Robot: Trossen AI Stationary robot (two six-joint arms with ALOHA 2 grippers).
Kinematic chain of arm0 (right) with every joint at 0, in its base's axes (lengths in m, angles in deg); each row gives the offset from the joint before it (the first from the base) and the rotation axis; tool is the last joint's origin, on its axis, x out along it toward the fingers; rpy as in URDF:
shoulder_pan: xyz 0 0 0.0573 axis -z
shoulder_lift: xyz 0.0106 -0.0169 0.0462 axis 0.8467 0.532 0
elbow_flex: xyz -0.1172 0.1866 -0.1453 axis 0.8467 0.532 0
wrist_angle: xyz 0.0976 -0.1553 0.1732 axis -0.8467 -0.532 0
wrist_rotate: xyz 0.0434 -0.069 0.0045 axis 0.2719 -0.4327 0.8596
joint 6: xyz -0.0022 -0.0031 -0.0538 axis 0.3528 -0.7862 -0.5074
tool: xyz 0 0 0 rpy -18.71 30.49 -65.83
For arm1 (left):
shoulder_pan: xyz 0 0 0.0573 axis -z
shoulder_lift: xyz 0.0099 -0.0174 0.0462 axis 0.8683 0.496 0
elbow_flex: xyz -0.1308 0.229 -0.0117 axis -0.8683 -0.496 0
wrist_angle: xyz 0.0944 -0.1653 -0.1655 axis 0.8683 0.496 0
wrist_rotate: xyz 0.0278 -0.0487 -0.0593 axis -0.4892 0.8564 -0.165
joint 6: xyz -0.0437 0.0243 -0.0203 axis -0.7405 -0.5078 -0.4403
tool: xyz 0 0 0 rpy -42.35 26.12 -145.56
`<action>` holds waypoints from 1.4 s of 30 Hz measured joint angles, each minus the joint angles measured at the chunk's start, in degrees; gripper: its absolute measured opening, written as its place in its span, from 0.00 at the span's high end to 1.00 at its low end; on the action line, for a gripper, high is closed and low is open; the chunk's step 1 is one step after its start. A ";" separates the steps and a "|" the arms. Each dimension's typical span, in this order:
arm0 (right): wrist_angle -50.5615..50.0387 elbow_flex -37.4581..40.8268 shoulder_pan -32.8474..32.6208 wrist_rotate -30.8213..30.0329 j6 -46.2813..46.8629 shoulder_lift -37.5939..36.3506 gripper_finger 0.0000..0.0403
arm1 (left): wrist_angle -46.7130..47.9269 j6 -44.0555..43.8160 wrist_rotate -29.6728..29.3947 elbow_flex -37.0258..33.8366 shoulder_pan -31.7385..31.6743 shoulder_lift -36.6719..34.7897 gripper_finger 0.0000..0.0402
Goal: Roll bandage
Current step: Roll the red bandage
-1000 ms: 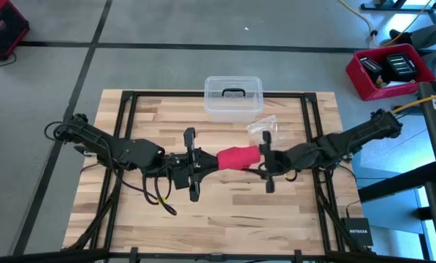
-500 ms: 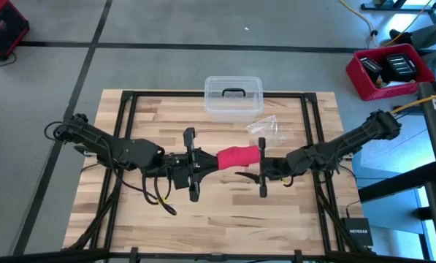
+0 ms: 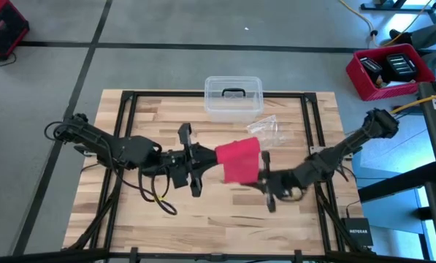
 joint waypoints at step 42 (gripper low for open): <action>-18.20 -28.04 -12.25 -25.67 -19.01 -0.64 0.98 | 20.62 -2.26 5.72 -0.04 0.17 14.41 0.96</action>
